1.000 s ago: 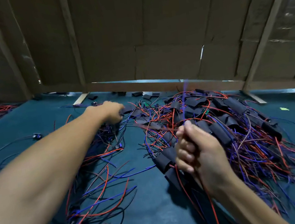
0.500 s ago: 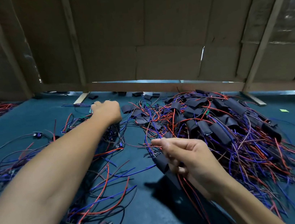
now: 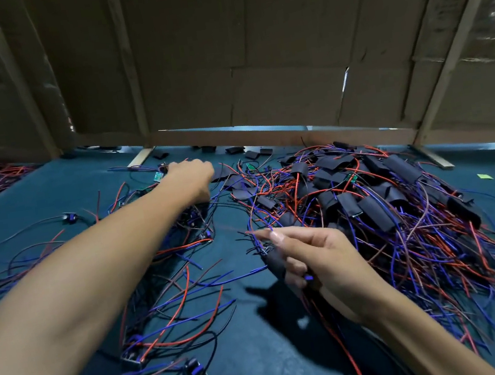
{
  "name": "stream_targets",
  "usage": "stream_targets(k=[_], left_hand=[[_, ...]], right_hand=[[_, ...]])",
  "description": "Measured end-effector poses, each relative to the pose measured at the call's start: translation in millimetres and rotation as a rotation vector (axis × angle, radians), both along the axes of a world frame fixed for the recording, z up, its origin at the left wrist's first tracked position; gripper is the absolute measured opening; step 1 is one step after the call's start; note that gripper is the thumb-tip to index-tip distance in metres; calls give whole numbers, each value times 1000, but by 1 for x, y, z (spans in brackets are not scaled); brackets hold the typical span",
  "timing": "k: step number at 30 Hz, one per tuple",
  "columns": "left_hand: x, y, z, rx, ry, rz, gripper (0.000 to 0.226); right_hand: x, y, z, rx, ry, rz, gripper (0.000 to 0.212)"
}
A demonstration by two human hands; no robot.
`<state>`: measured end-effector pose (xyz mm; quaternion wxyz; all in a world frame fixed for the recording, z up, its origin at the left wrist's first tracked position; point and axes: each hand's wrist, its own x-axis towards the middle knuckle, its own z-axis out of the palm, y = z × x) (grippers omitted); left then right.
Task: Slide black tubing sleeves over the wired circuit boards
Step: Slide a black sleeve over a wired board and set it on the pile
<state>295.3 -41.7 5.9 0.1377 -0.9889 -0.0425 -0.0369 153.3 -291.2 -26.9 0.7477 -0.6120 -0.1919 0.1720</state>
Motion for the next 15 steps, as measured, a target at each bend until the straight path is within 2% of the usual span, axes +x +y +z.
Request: stream_targets(k=[2, 4, 6, 7, 9, 10, 12, 15], left_hand=[[-4, 1, 0, -21, -41, -43, 42], [-13, 6, 0, -282, -154, -25, 47], [-32, 7, 4, -736, -319, 9, 55], [-46, 3, 7, -1046, -379, 16, 56], [-81, -10, 9, -1748, -330, 0, 59], [-98, -15, 7, -2001, -262, -18, 60], [-130, -24, 2, -2314, -117, -22, 58], [-162, -36, -1, -2645, 22, 25, 49]], right_hand=[[-2, 0, 2, -26, -48, -13, 29], [-2, -1, 4, -62, -91, -51, 29], [-3, -2, 5, -64, -104, -102, 29], [-4, -1, 5, -56, -114, -127, 29], [-6, 2, 5, -30, -162, -159, 27], [-7, 3, 4, -26, -208, -176, 26], [-10, 5, 4, -38, -331, -226, 26], [-15, 6, 6, -54, -523, -300, 21]])
